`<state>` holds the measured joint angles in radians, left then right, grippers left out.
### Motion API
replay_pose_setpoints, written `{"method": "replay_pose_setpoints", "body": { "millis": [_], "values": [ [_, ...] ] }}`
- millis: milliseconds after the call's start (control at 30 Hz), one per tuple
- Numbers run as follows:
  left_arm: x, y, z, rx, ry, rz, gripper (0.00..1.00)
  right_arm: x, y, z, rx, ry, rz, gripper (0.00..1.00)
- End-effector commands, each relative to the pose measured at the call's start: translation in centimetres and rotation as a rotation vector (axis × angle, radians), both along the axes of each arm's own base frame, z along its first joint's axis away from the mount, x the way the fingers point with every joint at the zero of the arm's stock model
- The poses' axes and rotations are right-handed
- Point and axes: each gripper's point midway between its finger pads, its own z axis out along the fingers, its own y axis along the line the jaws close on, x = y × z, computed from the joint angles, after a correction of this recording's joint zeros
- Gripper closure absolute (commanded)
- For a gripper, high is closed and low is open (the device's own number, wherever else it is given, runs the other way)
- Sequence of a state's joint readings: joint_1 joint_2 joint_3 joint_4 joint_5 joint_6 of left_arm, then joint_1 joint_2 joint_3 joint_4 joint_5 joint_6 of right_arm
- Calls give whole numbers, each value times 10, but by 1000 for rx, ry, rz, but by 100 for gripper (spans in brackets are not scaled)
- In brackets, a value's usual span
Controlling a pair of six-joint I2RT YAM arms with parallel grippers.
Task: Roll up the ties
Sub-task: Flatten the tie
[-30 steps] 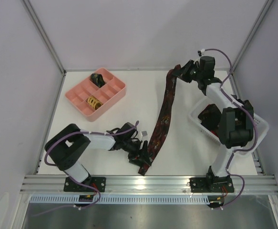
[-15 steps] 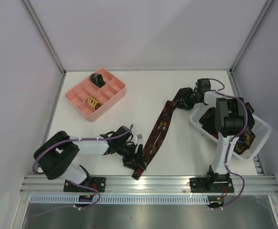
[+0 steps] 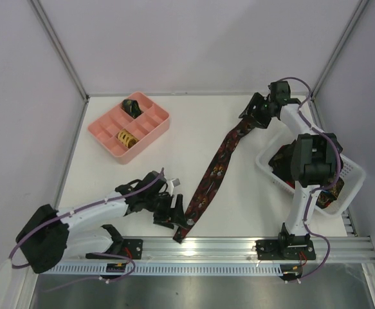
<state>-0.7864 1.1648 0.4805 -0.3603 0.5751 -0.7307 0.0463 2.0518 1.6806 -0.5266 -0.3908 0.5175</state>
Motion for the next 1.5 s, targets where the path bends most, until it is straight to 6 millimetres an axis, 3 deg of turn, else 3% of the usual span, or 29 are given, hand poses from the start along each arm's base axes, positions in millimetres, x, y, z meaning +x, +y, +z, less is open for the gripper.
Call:
{"method": "replay_pose_setpoints", "body": {
  "millis": [0,133,233,267,300,367,533,567,667,767,967,1167,1467],
  "values": [
    [5,21,10,79,-73,48,22,-3,-3,21,-106,-41,3,29],
    [21,12,43,-17,-183,91,20,3,-4,25,-244,-84,-12,32],
    [24,-13,65,-183,-181,78,32,13,-9,20,-300,-88,-39,36],
    [20,-18,64,-211,-139,85,41,14,-13,19,-321,-73,-52,37],
    [20,-23,63,-227,-119,80,44,16,-17,17,-345,-66,-67,39],
    [24,-29,65,-245,-132,73,46,25,-27,14,-387,-75,-104,40],
    [31,-27,46,-151,-127,75,53,48,-21,4,-353,-117,-104,44],
    [31,-22,41,-118,-116,85,54,50,-13,3,-314,-111,-93,51],
    [31,-17,38,-103,-140,97,53,54,-1,-14,-286,-82,-87,54],
    [32,-14,39,-106,-175,97,51,58,-5,-30,-357,-77,-123,53],
    [28,-10,24,-78,-158,88,53,72,-7,-34,-422,-129,-168,58],
    [25,-6,19,-78,-151,95,55,72,-9,-55,-473,-73,-170,69],
    [25,-6,22,-71,-152,98,53,75,-1,-72,-568,-72,-125,68]
  ]
}}
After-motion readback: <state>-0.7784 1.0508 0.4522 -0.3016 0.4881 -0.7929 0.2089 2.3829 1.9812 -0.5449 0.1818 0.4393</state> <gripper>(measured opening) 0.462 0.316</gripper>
